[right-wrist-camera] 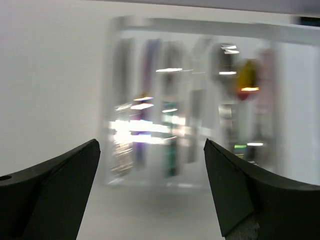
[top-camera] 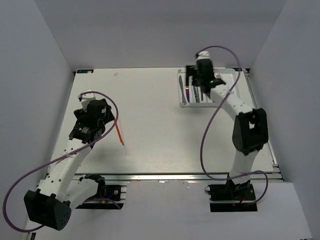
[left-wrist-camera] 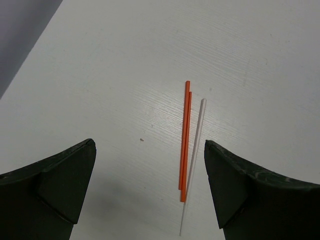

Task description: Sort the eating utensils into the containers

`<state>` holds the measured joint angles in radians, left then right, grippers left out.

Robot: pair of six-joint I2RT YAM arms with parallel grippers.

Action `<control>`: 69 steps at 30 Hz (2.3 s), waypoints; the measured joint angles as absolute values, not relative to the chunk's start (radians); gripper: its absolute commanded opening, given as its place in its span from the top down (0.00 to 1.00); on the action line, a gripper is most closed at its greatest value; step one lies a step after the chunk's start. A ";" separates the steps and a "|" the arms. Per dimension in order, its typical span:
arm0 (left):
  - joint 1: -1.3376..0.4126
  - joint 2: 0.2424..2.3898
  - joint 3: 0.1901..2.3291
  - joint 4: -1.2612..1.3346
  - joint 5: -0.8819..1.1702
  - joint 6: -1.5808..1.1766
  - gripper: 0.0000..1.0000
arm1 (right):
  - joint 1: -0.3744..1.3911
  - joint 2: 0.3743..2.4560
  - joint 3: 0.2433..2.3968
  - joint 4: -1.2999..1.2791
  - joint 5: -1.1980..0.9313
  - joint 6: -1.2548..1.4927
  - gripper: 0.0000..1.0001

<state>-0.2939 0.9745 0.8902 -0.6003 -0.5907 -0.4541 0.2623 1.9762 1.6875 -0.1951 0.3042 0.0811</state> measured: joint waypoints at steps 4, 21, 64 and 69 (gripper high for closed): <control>-0.275 0.976 0.890 -0.605 -0.633 -0.472 0.02 | 0.577 1.747 1.385 -0.027 0.155 0.220 0.11; -0.185 0.898 0.890 -0.628 -0.723 -0.527 0.02 | 1.052 2.484 2.088 -0.319 0.298 0.438 0.33; -0.185 0.899 0.890 -0.620 -0.642 -0.506 0.02 | 0.998 2.268 1.685 -0.220 0.461 0.419 1.00; -0.185 0.899 0.890 -0.619 -0.638 -0.505 0.02 | 0.949 2.217 1.607 -0.175 0.353 0.397 1.00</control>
<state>-0.1852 0.8993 0.8902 -0.6193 -0.6384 -0.5053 0.9485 2.2173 1.6073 -0.1745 0.3527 0.3973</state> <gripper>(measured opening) 0.980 0.019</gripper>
